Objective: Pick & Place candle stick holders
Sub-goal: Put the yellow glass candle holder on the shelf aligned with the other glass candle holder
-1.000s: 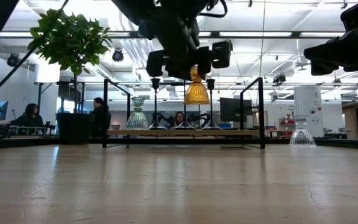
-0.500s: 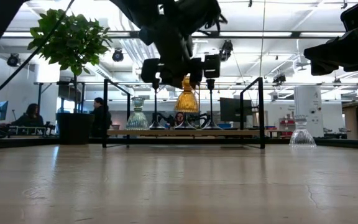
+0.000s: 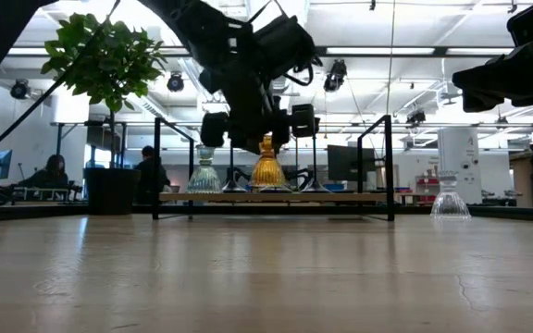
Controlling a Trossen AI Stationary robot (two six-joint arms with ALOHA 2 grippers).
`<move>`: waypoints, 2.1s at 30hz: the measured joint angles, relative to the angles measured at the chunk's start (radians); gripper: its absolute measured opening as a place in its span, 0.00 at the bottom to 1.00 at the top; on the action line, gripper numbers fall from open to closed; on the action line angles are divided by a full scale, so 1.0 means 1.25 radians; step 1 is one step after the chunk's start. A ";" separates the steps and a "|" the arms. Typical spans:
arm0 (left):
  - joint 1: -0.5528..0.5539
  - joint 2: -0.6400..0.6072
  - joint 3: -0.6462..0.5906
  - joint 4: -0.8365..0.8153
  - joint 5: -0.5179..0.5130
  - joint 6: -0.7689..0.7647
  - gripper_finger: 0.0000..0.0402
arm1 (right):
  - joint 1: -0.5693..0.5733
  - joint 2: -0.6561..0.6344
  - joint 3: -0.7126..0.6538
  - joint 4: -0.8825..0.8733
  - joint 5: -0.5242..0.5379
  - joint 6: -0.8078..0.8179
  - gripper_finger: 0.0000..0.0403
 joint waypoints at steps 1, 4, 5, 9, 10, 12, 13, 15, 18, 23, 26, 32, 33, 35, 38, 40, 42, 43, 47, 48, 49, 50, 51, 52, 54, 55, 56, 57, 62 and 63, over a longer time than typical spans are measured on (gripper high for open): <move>0.000 0.000 -0.010 0.024 0.009 0.003 0.34 | 0.000 0.000 0.000 0.000 0.000 0.000 0.02; -0.001 0.000 -0.040 0.098 0.026 0.052 0.34 | 0.000 0.000 0.000 0.000 0.000 0.000 0.02; 0.000 0.000 -0.046 0.112 0.029 0.062 0.34 | 0.000 0.000 0.000 0.000 0.000 0.000 0.02; 0.002 0.000 -0.058 0.121 0.028 0.070 0.34 | 0.000 0.000 0.000 0.000 0.000 0.000 0.02; 0.002 0.000 -0.060 0.127 0.028 0.078 0.34 | 0.000 0.000 0.000 0.000 0.000 0.000 0.02; 0.004 0.000 -0.062 0.141 0.038 0.110 0.34 | 0.000 0.000 0.000 0.000 0.000 0.000 0.02; 0.005 0.000 -0.065 0.157 0.046 0.128 0.34 | 0.000 0.000 0.000 0.000 0.000 0.000 0.02; 0.005 0.000 -0.076 0.199 0.058 0.157 0.34 | 0.000 0.000 0.000 0.000 0.000 0.000 0.02; 0.008 0.000 -0.087 0.237 0.067 0.172 0.34 | 0.000 0.000 0.000 0.000 0.000 0.000 0.02; 0.009 0.000 -0.091 0.239 0.066 0.172 0.34 | 0.000 0.000 0.000 0.000 0.000 0.000 0.02; 0.009 0.000 -0.091 0.239 0.066 0.176 0.34 | 0.000 0.000 0.000 0.000 0.000 0.000 0.02; 0.011 0.000 -0.091 0.239 0.065 0.194 0.34 | 0.000 0.000 0.000 0.000 0.000 0.000 0.02; 0.012 0.000 -0.091 0.239 0.065 0.196 0.34 | 0.000 0.000 0.000 0.000 0.000 0.000 0.02; 0.012 0.000 -0.092 0.239 0.065 0.197 0.34 | 0.000 0.000 0.000 0.000 0.000 0.000 0.02; 0.012 0.000 -0.094 0.240 0.062 0.197 0.34 | 0.000 0.000 0.000 0.000 0.000 0.000 0.02; 0.013 0.000 -0.096 0.241 0.060 0.197 0.34 | 0.000 0.000 0.000 0.000 0.000 0.000 0.02; 0.013 0.000 -0.097 0.244 0.060 0.197 0.34 | 0.000 0.000 0.000 0.000 0.000 0.000 0.02; 0.014 0.000 -0.098 0.245 0.060 0.197 0.34 | 0.000 0.000 0.000 0.000 0.000 0.000 0.02; 0.015 0.000 -0.098 0.245 0.060 0.186 0.34 | 0.000 0.000 0.000 0.000 0.000 0.000 0.02; 0.015 0.000 -0.098 0.245 0.060 0.184 0.35 | 0.000 0.000 0.000 0.000 0.000 0.000 0.02; 0.015 0.000 -0.098 0.245 0.060 0.184 0.36 | 0.000 0.000 0.000 0.000 0.000 0.000 0.02; 0.016 0.000 -0.098 0.245 0.060 0.183 0.38 | 0.000 0.000 0.000 0.000 0.000 0.000 0.02; 0.016 0.000 -0.098 0.245 0.060 0.183 0.40 | 0.000 0.000 0.000 0.000 0.000 0.000 0.02; 0.017 0.000 -0.098 0.245 0.060 0.181 0.41 | 0.000 0.000 0.000 0.000 0.000 0.000 0.02; 0.017 0.000 -0.098 0.244 0.061 0.182 0.42 | 0.000 0.000 0.000 0.000 0.000 0.000 0.02; 0.017 0.001 -0.098 0.243 0.061 0.181 0.42 | 0.000 0.000 0.000 0.000 0.000 0.000 0.02; 0.017 0.001 -0.098 0.243 0.062 0.181 0.42 | 0.000 0.000 0.000 0.000 0.000 0.000 0.02; 0.017 0.001 -0.098 0.244 0.062 0.180 0.43 | 0.000 0.000 0.000 0.000 0.000 0.000 0.02; 0.017 0.001 -0.098 0.244 0.067 0.168 0.43 | 0.000 0.000 0.000 0.000 0.000 0.000 0.02; 0.017 0.001 -0.098 0.245 0.062 0.161 0.43 | 0.000 0.000 0.000 0.000 0.000 0.000 0.02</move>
